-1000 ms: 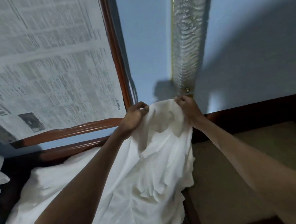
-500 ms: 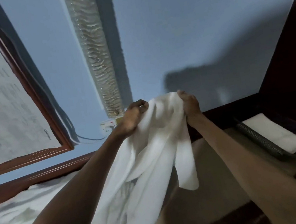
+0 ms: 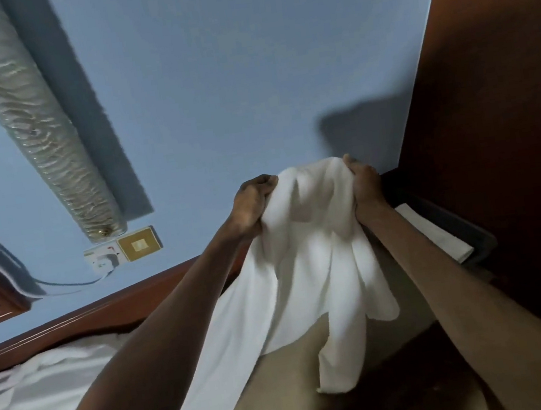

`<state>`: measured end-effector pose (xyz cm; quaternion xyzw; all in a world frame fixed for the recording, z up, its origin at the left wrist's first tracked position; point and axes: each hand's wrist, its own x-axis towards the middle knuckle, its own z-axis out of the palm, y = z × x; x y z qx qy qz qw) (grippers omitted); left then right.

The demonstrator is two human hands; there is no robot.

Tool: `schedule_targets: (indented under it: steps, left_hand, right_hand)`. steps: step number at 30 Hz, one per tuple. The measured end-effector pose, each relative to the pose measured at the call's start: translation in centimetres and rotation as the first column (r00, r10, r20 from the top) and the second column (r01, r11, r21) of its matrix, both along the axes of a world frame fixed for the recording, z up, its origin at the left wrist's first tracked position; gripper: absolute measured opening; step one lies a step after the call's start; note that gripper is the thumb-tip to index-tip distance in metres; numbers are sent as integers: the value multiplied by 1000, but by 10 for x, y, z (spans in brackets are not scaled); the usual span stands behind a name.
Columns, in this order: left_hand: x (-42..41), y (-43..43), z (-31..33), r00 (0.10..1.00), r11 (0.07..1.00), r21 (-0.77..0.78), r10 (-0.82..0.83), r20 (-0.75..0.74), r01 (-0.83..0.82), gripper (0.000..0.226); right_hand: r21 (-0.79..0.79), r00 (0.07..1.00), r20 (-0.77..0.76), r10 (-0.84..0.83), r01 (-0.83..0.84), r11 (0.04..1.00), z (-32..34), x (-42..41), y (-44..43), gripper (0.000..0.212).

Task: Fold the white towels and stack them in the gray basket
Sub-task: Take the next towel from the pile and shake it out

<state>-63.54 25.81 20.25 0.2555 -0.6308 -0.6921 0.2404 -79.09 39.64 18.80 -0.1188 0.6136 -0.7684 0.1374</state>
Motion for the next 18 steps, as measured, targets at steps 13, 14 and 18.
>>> schedule_targets:
  steps: [13, 14, 18]
  left_hand:
    - [-78, -16, -66, 995, 989, 145, 2, 100, -16, 20]
    - [-79, -25, -78, 992, 986, 165, 10, 126, -30, 19]
    - [-77, -60, -126, 965, 972, 228, -3, 262, -59, 19]
  right_hand:
    - [214, 991, -96, 90, -68, 975, -47, -89, -3, 10]
    - [268, 987, -91, 135, -106, 958, -57, -93, -9, 10]
    - [499, 947, -12, 322, -273, 823, -100, -104, -35, 25]
